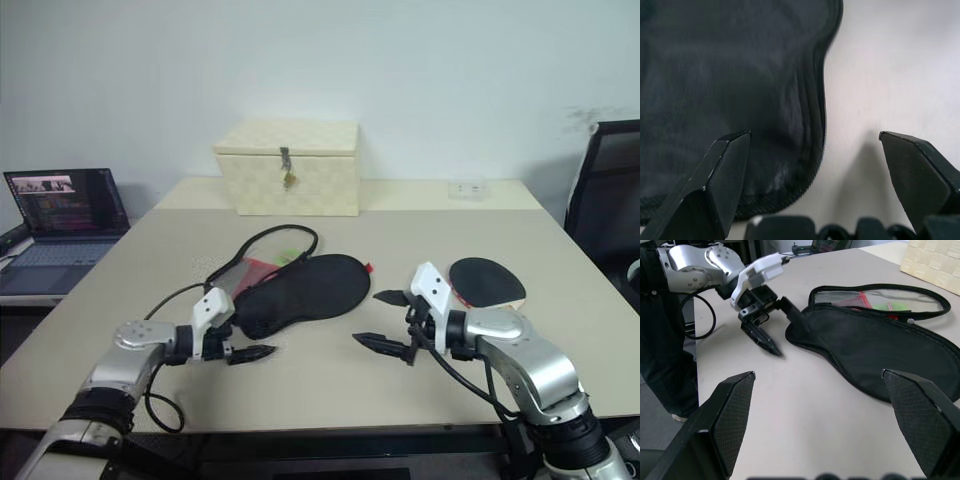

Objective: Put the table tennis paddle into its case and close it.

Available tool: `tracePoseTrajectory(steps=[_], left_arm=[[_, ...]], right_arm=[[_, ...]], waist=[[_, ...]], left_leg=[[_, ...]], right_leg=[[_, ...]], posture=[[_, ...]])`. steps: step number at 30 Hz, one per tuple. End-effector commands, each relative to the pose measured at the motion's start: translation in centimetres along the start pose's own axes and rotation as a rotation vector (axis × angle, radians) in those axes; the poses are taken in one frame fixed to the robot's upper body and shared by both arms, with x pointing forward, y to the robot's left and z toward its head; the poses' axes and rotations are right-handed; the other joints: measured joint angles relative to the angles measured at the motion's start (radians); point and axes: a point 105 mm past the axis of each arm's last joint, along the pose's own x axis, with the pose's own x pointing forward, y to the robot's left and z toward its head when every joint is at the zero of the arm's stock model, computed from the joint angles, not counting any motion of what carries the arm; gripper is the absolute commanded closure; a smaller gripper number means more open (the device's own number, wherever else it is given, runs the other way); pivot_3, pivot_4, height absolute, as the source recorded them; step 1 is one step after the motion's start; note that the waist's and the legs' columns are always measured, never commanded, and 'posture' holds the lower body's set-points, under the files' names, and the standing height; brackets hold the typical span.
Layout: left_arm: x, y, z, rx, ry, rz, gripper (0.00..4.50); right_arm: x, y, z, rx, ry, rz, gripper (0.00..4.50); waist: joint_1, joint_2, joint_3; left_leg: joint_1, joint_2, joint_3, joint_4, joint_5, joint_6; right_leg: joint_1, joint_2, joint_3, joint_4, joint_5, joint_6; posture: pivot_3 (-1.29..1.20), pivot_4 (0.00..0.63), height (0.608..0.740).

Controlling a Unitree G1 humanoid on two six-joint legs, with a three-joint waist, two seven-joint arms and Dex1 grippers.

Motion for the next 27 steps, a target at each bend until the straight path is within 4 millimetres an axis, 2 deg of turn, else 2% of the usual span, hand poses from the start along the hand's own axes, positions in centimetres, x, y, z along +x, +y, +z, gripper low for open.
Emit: tracePoseTrajectory(steps=[1,5,8,14,19,24,27], left_arm=[[0.1,0.1,0.4,0.044,0.014,-0.031,0.0],[-0.3,0.3,0.1,0.057,0.043,-0.04,0.0],[-0.7,0.8,0.0,0.067,0.06,-0.032,0.57],[-0.7,1.1,0.2,0.084,0.054,-0.015,2.77],[-0.1,1.1,1.4,0.078,-0.005,-0.012,4.48],[2.5,-1.5,3.7,0.09,-0.091,-0.082,4.48],[4.6,-4.1,5.0,0.08,-0.13,-0.135,4.48]], right_arm=[[-0.1,0.2,1.2,-0.057,-0.036,-0.004,0.04],[-0.1,0.1,1.3,-0.053,-0.044,-0.019,0.04],[-0.2,-0.3,1.4,-0.048,-0.054,-0.041,0.0],[-0.4,-0.9,1.6,-0.053,-0.064,-0.074,0.0],[-0.6,-1.3,1.7,-0.048,-0.073,-0.089,0.0],[-1.2,-1.5,1.5,-0.038,-0.066,-0.093,0.0],[-1.9,-1.5,1.3,-0.032,-0.051,-0.096,0.0]], waist=[[0.0,0.0,0.0],[0.0,0.0,0.0],[0.0,0.0,0.0],[0.0,0.0,0.0],[0.0,0.0,0.0],[0.003,0.0,0.0],[0.004,0.0,0.0]], left_leg=[[0.0,0.0,0.0,0.0,0.0,0.0],[0.0,0.0,0.0,0.0,0.0,0.0],[0.0,0.0,0.0,0.0,0.0,0.0],[0.0,0.0,0.0,0.0,0.0,0.0],[0.001,0.0,0.0,0.0,0.0,0.0],[0.0,0.0,0.0,0.001,0.0,0.0],[-0.002,-0.001,-0.001,0.001,0.0,0.0]], right_leg=[[0.0,0.0,0.0,0.0,0.0,0.0],[0.0,0.001,0.0,0.001,0.0,0.0],[0.0,0.001,0.0,0.001,0.0,0.0],[0.0,0.001,0.0,0.001,0.0,0.0],[0.0,0.001,0.0,0.002,0.0,0.001],[0.0,0.0,0.0,0.002,0.0,0.0],[0.0,-0.001,0.0,0.001,0.001,-0.001]], posture=[[0.0,0.15,0.74],[0.0,0.15,0.74],[0.0,0.15,0.74],[0.0,0.15,0.74],[0.0,0.15,0.74],[0.0,0.15,0.74],[0.0,0.15,0.74]])
